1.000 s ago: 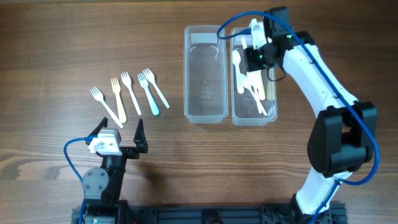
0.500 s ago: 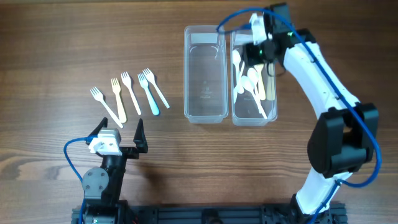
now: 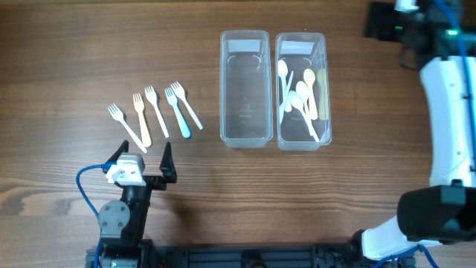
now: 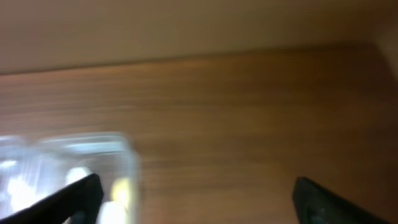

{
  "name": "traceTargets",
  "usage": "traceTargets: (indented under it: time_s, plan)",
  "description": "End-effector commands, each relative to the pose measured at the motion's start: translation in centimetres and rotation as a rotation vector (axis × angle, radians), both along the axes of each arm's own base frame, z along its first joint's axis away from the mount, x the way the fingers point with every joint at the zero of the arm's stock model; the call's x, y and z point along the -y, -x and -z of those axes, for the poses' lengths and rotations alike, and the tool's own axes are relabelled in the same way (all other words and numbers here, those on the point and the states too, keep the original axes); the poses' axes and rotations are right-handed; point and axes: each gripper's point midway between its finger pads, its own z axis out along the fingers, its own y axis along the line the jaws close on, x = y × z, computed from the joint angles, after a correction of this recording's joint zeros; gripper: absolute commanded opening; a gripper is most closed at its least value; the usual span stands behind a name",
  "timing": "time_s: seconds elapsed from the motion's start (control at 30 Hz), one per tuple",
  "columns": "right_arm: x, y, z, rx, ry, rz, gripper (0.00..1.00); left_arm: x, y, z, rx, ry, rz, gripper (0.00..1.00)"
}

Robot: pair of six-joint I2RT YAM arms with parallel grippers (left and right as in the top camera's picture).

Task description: Pack container

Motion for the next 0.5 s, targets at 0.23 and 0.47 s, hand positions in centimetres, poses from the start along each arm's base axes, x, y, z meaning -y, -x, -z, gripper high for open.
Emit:
traceTargets:
  time_s: [0.23, 0.47]
  plan:
    - [9.1, 2.4, 1.5, -0.029, -0.025, 0.192, 1.0, 0.3, 0.1, 0.2, -0.006, -0.014, 0.019, 1.0]
    - [9.1, 2.4, 1.5, -0.03, -0.024, 0.192, 1.0, 0.1, 0.0, 0.1, -0.001, -0.015, 0.005, 1.0]
